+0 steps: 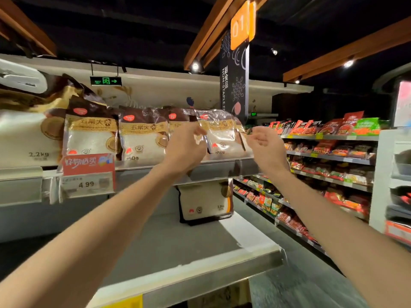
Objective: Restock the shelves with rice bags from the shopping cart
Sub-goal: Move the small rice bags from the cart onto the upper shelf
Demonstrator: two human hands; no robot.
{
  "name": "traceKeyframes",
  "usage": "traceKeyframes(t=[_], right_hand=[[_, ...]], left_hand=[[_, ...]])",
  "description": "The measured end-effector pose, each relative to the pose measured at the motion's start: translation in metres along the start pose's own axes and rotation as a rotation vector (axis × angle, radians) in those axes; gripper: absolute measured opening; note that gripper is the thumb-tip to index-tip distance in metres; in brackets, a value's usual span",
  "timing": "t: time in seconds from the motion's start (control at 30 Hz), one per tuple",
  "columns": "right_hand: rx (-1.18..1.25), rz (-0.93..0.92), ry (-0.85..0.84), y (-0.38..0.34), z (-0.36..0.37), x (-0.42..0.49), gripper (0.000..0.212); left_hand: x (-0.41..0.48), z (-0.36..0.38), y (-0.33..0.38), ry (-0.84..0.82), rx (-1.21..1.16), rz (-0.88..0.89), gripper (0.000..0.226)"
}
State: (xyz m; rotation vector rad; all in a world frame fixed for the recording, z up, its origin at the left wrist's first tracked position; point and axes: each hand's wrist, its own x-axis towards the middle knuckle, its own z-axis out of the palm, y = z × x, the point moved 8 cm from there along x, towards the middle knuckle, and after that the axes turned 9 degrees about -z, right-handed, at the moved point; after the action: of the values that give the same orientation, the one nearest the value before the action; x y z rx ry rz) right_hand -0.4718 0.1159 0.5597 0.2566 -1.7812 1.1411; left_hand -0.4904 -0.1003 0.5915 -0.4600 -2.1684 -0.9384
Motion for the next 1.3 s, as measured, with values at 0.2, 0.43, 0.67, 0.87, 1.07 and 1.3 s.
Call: traceKeyframes(t=[0.2,0.43,0.67,0.87,1.07,1.3], right_hand=[[0.17,0.403,-0.024,0.074,-0.04,-0.081,0.017],[0.002,0.644,-0.099,0.143,-0.114,-0.259,0.012],[-0.091,0.991,-0.061,0.185,-0.187,-0.505,0.022],[-0.278,1.272,0.173,0.15,-0.273,-0.693,0.017],[-0.538,1.299,0.458,0.073,-0.317,-0.759,0.019],[-0.848,1.489,0.781,-0.017,-0.349,-0.813,0.02]], left_hand=[[-0.102,0.098,0.024,-0.207,-0.421,-0.01,0.013],[-0.263,0.238,-0.03,-0.688,-0.537,-0.459,0.014],[-0.503,0.313,-0.029,-1.053,-0.552,-0.61,0.006],[-0.658,0.326,-0.045,-1.31,-0.371,-0.714,0.007],[-0.764,0.306,-0.009,-1.707,-0.215,-0.521,0.015],[-0.75,0.298,0.073,-1.664,-0.504,-0.12,0.012]])
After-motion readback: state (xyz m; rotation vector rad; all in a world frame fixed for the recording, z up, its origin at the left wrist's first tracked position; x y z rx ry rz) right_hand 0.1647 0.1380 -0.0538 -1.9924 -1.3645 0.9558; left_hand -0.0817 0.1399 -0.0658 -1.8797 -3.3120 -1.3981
